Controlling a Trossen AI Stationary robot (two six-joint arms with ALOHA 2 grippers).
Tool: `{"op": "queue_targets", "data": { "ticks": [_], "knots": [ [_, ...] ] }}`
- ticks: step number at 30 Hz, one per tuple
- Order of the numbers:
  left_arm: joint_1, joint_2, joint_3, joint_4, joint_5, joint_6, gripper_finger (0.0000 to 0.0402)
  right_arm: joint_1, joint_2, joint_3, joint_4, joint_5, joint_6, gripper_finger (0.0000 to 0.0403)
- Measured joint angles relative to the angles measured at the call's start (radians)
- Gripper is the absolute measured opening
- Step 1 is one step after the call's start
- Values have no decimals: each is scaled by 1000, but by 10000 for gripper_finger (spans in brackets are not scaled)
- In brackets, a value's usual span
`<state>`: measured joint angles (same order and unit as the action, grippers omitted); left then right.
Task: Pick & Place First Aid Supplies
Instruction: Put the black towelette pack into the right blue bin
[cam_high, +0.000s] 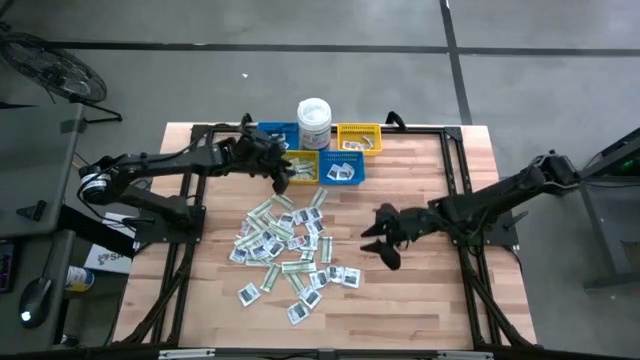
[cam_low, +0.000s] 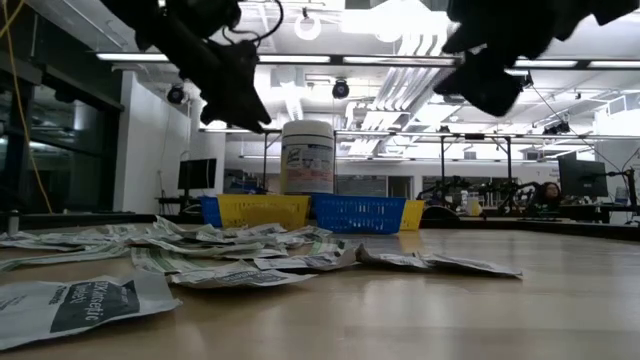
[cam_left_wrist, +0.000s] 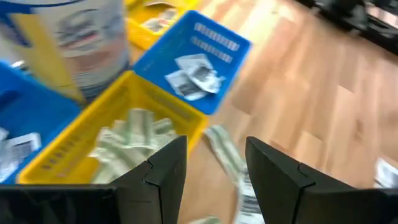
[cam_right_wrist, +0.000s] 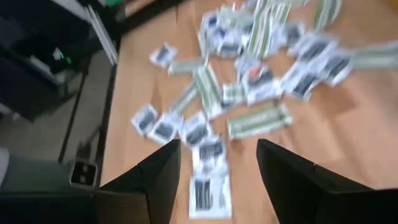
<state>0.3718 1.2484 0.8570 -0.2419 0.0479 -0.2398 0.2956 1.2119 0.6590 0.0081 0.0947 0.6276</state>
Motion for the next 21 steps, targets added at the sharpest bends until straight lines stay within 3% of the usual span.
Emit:
{"op": "queue_targets", "data": {
  "ticks": [5,12,18,21],
  "knots": [
    [-67,-30,0,-1,1,0,165,50,128,0,4,-16,67,194],
    [-138,-66,0,-8,6,-2,165,60,293,8,83,-135,98,179],
    [-188,-78,0,-32,7,-18,165,58,451,110,75,-215,-33,177],
    [-208,-78,0,-58,6,-26,165,58,530,176,19,-206,-79,177]
  ]
}}
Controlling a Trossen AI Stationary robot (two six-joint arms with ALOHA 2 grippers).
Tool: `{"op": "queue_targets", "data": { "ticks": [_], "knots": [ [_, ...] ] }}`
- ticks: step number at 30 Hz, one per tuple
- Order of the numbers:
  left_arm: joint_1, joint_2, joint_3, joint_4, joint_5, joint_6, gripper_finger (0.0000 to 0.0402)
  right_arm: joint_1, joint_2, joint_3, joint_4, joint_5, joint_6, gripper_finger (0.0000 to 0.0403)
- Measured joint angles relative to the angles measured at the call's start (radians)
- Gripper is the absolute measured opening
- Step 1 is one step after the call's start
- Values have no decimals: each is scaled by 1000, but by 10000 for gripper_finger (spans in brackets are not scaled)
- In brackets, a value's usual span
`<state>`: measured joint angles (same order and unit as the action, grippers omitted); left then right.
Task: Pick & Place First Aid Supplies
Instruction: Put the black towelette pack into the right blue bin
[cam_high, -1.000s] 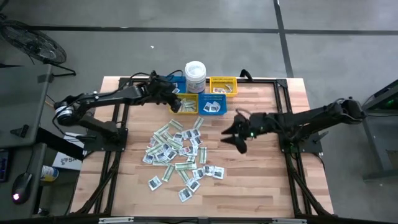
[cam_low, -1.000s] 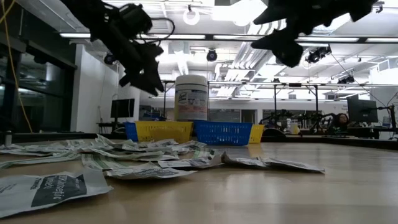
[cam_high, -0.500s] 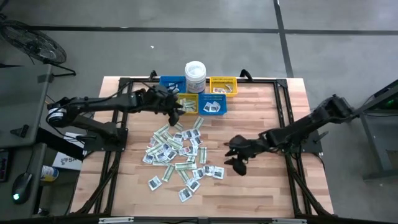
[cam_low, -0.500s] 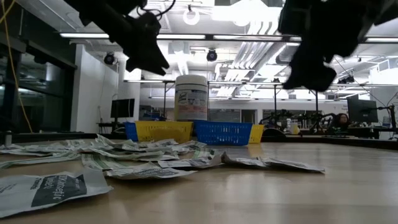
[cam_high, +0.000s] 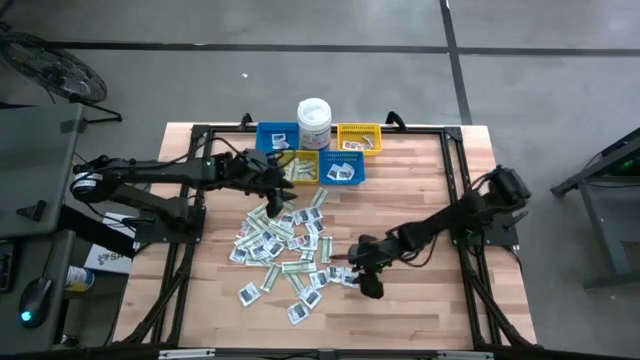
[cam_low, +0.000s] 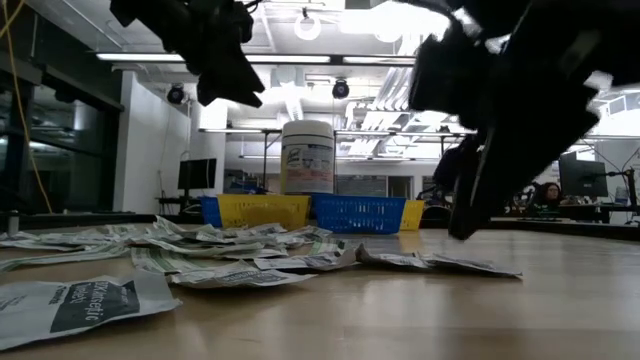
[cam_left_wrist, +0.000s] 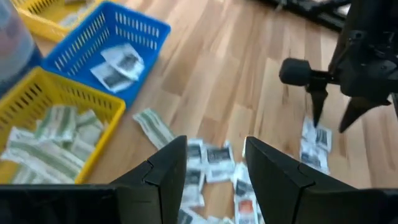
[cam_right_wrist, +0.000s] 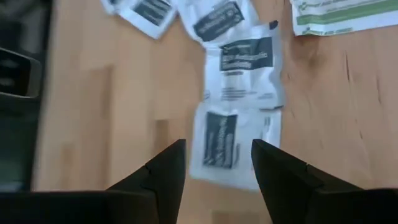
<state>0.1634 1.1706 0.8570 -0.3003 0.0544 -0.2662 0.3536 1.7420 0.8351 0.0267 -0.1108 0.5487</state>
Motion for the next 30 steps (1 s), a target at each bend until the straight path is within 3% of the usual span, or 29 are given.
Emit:
{"op": "queue_targets", "data": {
  "ticks": [9,23,30],
  "knots": [
    [-43,-3,0,-42,-11,-26,165,0,63,92,-106,103,-34,177],
    [-42,-3,0,-48,-10,-30,165,-1,82,103,-201,169,-53,176],
    [-40,-3,0,-49,-13,-29,165,24,141,106,-198,186,-35,136]
  ]
}}
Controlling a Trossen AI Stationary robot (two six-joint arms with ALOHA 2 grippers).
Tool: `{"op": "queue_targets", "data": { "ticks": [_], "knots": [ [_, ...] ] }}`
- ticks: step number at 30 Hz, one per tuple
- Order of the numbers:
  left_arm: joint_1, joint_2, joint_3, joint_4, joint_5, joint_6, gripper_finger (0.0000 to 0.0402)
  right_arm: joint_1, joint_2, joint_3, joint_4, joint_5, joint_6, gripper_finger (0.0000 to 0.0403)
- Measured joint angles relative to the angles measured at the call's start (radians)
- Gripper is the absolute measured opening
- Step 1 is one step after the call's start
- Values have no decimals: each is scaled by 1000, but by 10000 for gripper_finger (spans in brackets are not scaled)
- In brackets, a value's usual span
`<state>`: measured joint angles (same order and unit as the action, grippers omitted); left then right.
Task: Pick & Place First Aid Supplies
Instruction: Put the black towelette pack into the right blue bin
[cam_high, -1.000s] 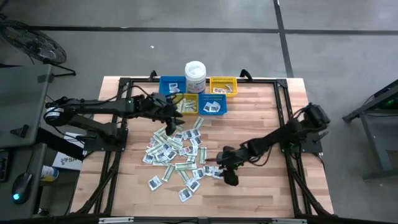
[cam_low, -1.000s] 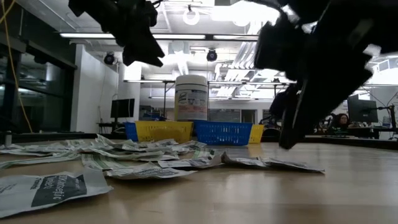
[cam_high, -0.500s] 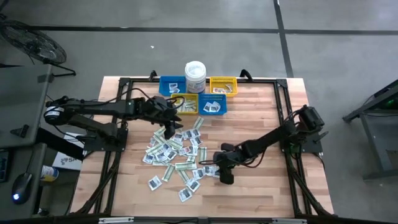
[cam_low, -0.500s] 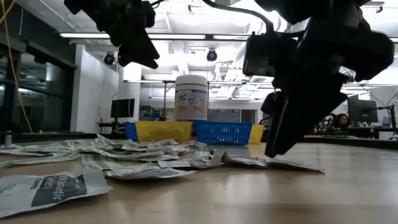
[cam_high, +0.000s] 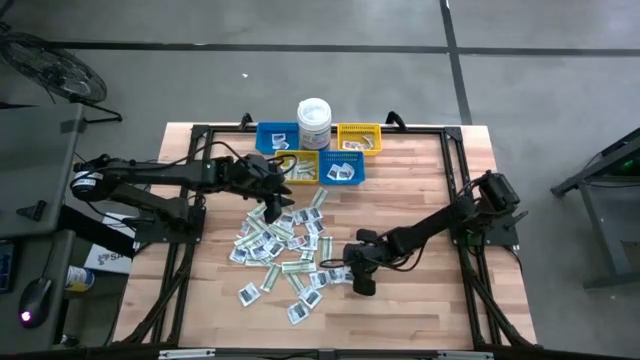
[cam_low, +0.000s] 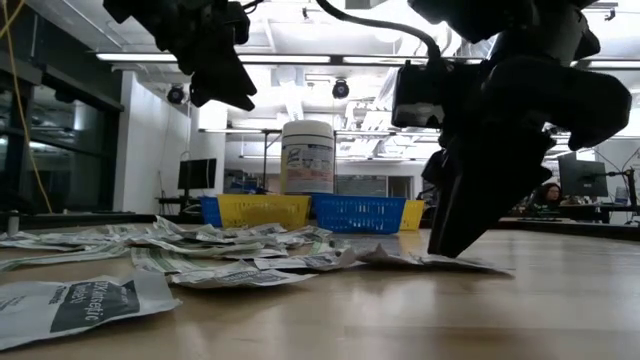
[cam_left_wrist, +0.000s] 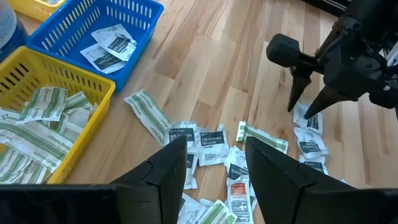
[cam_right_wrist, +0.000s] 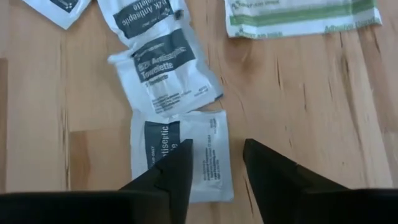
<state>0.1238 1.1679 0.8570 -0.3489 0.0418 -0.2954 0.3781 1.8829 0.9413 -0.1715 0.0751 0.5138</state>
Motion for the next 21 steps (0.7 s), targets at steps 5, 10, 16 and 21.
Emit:
{"op": "queue_targets", "data": {
  "ticks": [5,10,16,21],
  "knots": [
    [0,0,0,0,-6,3,165,24,14,2,8,43,10,94],
    [0,0,0,-1,-8,5,165,24,15,0,2,39,36,56],
    [0,0,0,-2,-8,21,165,24,12,-1,5,33,71,6],
    [0,0,0,-2,-8,21,165,12,-15,-9,5,68,118,3]
  ]
}}
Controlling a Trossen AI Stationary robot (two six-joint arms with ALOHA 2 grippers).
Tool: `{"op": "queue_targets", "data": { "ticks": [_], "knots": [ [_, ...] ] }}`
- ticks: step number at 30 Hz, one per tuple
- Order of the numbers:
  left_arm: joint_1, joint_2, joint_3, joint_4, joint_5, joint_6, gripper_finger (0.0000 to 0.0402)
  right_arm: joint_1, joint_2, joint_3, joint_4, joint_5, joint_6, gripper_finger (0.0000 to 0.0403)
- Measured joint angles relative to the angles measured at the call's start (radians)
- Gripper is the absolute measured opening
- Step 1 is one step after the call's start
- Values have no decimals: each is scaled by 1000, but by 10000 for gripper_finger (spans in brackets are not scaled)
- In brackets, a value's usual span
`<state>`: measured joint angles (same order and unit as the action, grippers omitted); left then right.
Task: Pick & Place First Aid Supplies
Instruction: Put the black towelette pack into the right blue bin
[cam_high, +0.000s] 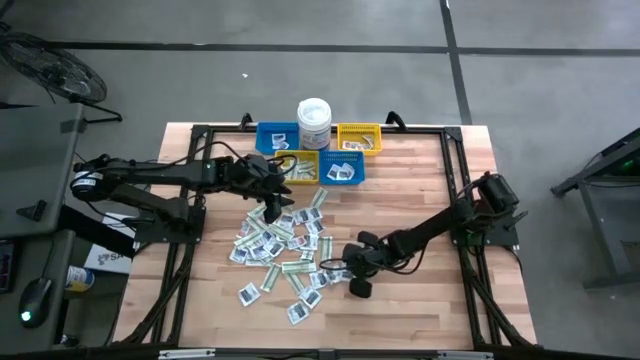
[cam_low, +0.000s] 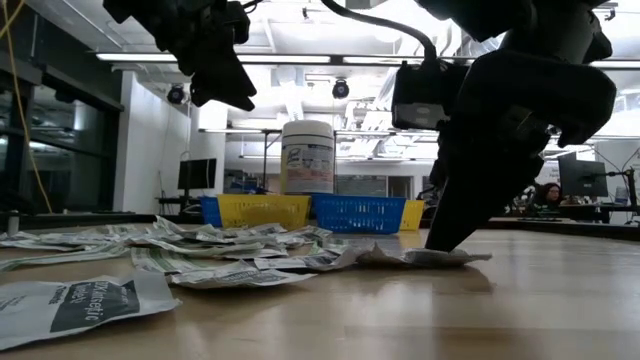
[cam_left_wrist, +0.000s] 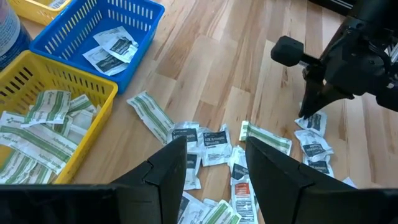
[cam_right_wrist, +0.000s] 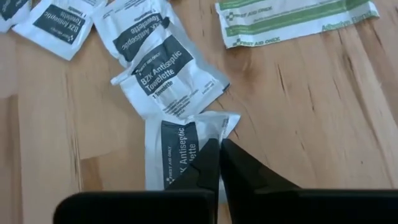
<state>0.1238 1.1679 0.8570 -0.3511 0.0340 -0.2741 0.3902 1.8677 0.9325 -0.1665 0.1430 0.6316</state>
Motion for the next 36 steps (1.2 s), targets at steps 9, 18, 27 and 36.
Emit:
{"op": "queue_targets", "data": {
  "ticks": [9,18,27,36],
  "knots": [
    [0,0,0,0,0,0,165,-46,-133,-4,-41,162,53,1],
    [0,0,0,3,0,0,165,-155,-284,-2,-50,352,124,0],
    [0,0,0,4,0,0,165,-353,-322,0,-41,387,225,0],
    [0,0,0,4,0,0,165,-550,-299,0,-48,321,220,0]
  ]
}}
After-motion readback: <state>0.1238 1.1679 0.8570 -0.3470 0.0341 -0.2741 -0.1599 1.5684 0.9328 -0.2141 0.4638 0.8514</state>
